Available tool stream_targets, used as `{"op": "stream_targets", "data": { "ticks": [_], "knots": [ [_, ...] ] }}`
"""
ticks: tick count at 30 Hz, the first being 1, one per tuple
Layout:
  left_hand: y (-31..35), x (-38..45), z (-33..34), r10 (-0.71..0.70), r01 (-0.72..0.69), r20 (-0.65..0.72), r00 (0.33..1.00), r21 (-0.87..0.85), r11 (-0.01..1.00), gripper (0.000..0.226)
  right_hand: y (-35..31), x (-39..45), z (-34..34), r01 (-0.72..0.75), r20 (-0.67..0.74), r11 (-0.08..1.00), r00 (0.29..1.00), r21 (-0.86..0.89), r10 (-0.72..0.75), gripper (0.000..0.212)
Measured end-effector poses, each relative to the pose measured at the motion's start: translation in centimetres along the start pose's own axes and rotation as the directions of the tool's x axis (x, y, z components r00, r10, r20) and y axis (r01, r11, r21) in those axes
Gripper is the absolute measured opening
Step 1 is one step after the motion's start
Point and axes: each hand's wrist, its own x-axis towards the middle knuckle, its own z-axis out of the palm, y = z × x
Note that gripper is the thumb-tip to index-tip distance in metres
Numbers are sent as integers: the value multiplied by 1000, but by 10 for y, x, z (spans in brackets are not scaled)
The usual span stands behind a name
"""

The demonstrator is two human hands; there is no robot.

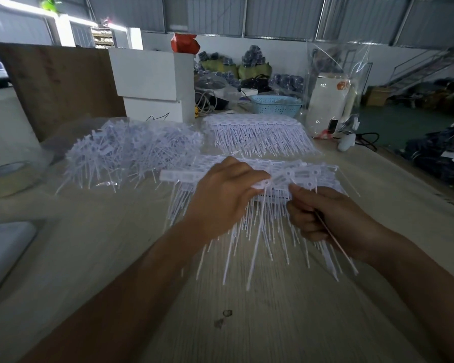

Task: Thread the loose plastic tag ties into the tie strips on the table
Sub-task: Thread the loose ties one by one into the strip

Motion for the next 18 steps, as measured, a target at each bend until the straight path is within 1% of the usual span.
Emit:
{"op": "stream_targets", "data": {
  "ticks": [2,5,7,8,9,11,12,14,16,18],
  "knots": [
    [-4,3,-5,120,-121,17,993,142,982,26,2,0,2,-40,27,999,999,0,40,47],
    [-13,5,-13,210,-225,81,974,291,930,29,3,-1,-1,-92,69,994,993,-53,95,50],
    [-24,5,-18,202,-227,111,973,332,915,34,1,-3,-5,-90,79,994,992,-66,95,52],
    [-29,3,-20,166,-192,106,980,319,928,35,-1,-3,-7,-80,66,995,994,-57,84,52],
    [-32,2,-20,113,-132,84,990,274,953,33,-1,-4,-8,-69,46,996,996,-49,71,53],
    [-30,-1,-17,-38,37,21,999,84,996,27,-2,-4,-10,-38,9,998,999,-57,39,54],
    [-26,-1,-14,-124,124,-1,992,-24,992,27,-1,-3,-10,-15,-9,997,1000,-74,14,53],
    [-13,1,-9,-266,263,6,964,-188,946,27,0,0,-6,35,-69,995,997,-91,-41,51],
    [-3,4,-4,-321,315,22,947,-271,909,25,2,4,-1,49,-155,999,987,-21,-52,45],
    [8,5,-1,-352,347,46,935,-325,880,30,4,6,3,41,-181,996,983,80,-26,36]
  ]
}}
